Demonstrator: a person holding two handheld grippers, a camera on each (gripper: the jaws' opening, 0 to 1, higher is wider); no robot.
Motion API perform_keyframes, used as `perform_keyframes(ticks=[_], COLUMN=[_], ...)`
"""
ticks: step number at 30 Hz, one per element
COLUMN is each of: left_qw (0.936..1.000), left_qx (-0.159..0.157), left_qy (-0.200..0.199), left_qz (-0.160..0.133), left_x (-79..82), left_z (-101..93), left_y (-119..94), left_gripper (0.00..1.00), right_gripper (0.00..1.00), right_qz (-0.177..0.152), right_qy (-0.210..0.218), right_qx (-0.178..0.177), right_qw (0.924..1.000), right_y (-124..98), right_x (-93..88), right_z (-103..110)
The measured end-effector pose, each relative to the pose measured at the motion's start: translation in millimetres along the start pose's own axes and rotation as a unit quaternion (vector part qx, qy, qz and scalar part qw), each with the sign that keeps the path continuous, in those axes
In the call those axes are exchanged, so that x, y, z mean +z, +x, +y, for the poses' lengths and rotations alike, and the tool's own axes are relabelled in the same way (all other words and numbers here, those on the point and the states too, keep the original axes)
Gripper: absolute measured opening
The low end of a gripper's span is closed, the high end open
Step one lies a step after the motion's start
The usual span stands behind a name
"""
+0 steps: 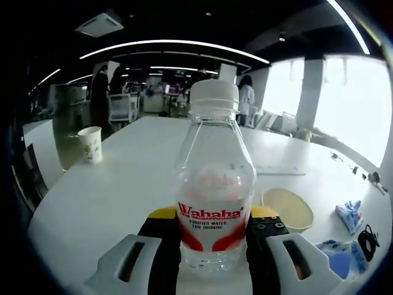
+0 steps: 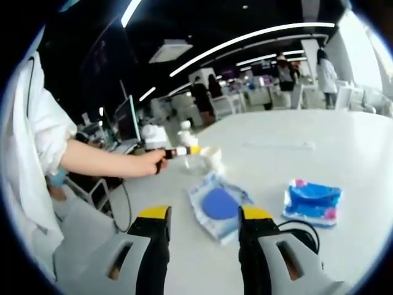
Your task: Arrange the tabletop items into an orderly group along one side of the table until the central work area is clear of visible clutter.
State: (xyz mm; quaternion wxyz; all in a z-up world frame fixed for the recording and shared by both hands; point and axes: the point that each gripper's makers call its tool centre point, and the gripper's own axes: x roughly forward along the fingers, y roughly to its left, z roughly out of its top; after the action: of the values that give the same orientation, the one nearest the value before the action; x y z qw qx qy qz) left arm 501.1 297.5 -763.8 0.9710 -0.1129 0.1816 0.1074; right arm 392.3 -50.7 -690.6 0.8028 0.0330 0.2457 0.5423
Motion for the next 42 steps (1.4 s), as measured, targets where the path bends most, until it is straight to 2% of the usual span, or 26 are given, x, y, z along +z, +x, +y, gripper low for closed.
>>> perform_keyframes(ticks=[12, 18, 31, 36, 38, 40, 42], left_qw=[0.9998, 0.9995, 0.9995, 0.9992, 0.9993, 0.9986, 0.9984], left_qx=[-0.002, 0.004, 0.004, 0.000, -0.001, -0.013, -0.016], left_qy=[0.013, 0.007, 0.008, -0.007, 0.000, 0.039, 0.042], left_qz=[-0.013, -0.029, -0.031, -0.039, -0.038, -0.034, -0.034], left_x=[-3.4, -3.5, -7.9, -7.9, -7.3, -7.9, -8.7], left_z=[-1.1, -1.3, -2.3, -3.0, -4.8, -11.4, -14.6], left_y=[-1, -5, -12, -13, -11, -8, -7], left_gripper=[0.37, 0.37, 0.37, 0.37, 0.37, 0.37, 0.37], right_gripper=[0.41, 0.41, 0.41, 0.41, 0.41, 0.40, 0.40], right_qz=[0.002, 0.003, 0.005, 0.007, 0.008, 0.008, 0.009], right_qy=[-0.006, -0.005, -0.001, 0.004, 0.003, 0.004, 0.004], right_qx=[0.005, 0.003, 0.002, 0.007, 0.009, 0.010, 0.011], right_qw=[1.0000, 1.0000, 1.0000, 0.9999, 0.9999, 0.9999, 0.9999], right_y=[3, 2, 1, 4, 5, 5, 5], right_x=[0.3, 0.0, -4.8, -7.6, -8.8, -9.4, -10.0], right_z=[3, 2, 5, 9, 11, 12, 14])
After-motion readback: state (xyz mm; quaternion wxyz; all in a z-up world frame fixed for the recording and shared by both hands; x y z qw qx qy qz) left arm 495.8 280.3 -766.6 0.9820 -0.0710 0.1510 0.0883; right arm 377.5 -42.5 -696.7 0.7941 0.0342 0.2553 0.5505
